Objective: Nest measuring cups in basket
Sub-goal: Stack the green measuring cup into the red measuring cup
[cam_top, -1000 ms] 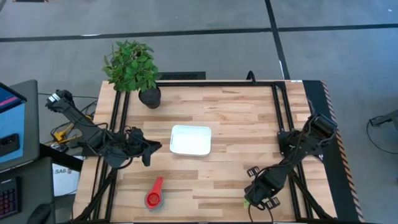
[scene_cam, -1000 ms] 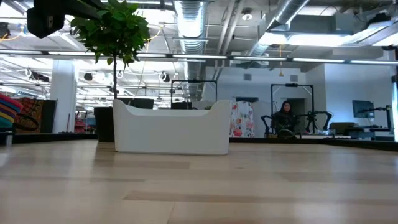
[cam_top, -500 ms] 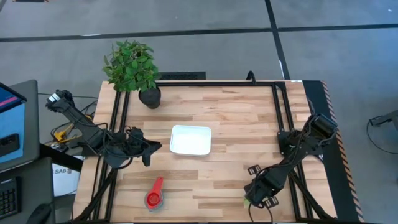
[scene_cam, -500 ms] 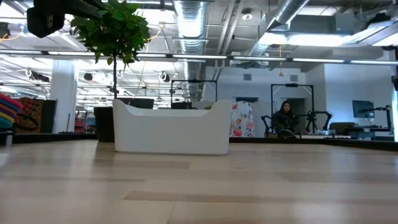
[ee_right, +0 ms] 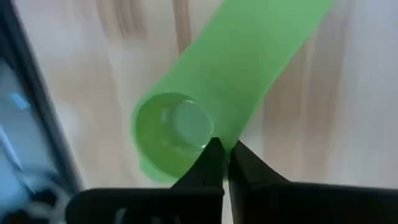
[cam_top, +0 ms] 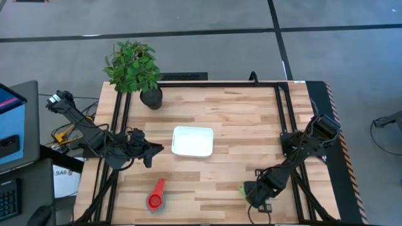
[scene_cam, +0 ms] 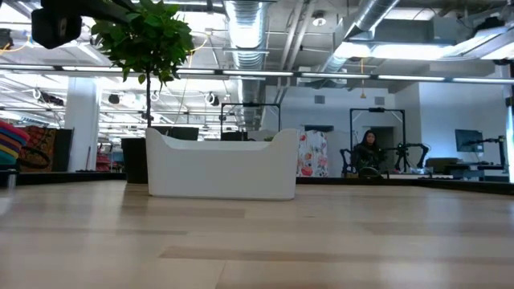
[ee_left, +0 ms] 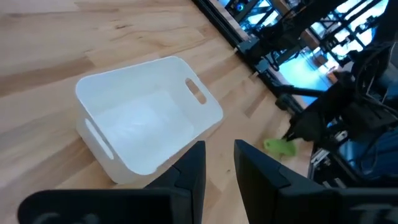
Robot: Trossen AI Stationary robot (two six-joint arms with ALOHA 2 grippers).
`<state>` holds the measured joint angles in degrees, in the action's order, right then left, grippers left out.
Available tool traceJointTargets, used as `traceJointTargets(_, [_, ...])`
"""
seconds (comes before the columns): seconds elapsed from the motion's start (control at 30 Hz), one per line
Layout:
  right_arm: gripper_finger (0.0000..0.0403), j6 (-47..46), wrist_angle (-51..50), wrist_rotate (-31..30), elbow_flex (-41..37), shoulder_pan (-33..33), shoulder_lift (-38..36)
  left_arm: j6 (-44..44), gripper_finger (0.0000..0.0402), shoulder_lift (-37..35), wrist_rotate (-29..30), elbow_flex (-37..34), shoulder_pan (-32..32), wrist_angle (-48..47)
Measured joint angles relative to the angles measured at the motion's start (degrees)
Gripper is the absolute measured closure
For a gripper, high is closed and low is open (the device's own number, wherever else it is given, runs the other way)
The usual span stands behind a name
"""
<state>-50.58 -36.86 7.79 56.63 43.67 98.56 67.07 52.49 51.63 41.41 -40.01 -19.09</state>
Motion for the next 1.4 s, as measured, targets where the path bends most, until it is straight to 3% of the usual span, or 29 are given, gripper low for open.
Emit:
traceJointTargets(0.27, [0.0388, -17.1, 2.5, -12.8, 9.6, -9.6, 0.1, -6.9, 0.0331, 0.2, 0.6, 0.0, 0.0, 10.2])
traceJointTargets(0.5, [0.0387, -18.4, 8.3, -22.7, 18.4, -16.8, 0.0, -12.4, 0.0313, 6.4, 4.3, 0.0, 0.3, 23.1])
traceJointTargets(0.73, [0.039, -15.8, 14.4, -25.9, 21.9, -20.4, 0.1, -18.4, 0.0249, 15.7, 4.4, 0.0, 3.7, 41.7])
traceJointTargets(1.0, [0.0381, -13.0, 16.0, -26.0, 22.4, -22.0, 0.1, -16.8, 0.0226, 24.2, -7.5, 0.1, 11.2, 55.8])
traceJointTargets(1.17, [0.039, -9.6, 16.0, -27.2, 22.4, -22.1, 0.1, -12.8, 0.0239, 27.0, -12.4, 2.4, 14.1, 54.3])
traceJointTargets(1.4, [0.0374, -9.1, 14.2, -28.5, 22.3, -21.9, 0.2, -7.7, 0.0267, 28.1, -15.8, 6.3, 16.3, 44.3])
